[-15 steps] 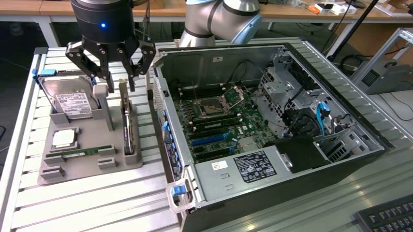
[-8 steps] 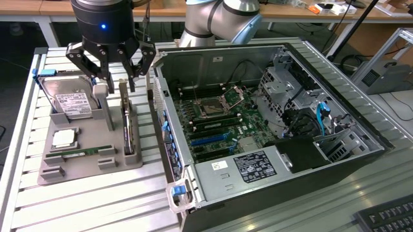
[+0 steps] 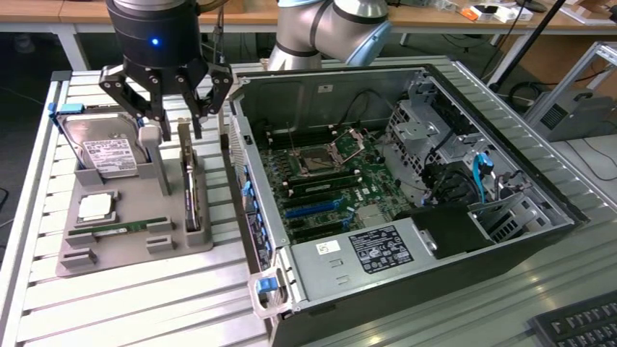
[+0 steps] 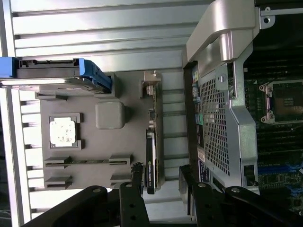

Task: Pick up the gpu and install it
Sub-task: 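Pick up the gpu and move the gpu toward the slot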

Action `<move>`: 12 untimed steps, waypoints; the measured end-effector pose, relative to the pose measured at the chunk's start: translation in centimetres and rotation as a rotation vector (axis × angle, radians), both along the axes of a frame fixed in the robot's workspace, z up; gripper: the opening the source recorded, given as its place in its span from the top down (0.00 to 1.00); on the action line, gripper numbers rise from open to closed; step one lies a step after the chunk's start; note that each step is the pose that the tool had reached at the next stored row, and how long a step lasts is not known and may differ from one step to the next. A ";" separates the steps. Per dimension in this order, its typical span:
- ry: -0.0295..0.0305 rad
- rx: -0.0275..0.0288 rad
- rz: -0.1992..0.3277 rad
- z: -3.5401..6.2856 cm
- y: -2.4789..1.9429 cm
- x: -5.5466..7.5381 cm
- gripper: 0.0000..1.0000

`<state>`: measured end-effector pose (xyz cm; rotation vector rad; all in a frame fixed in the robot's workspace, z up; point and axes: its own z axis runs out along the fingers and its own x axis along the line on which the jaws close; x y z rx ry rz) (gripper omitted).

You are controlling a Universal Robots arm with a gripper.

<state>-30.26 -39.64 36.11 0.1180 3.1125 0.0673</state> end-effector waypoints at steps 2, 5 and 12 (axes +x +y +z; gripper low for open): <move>0.0000 0.0000 0.000 -0.04 0.00 0.0 0.56; 0.0000 0.0000 0.000 -0.10 0.00 0.0 0.56; 0.0000 0.0000 0.000 -0.24 0.00 0.0 0.56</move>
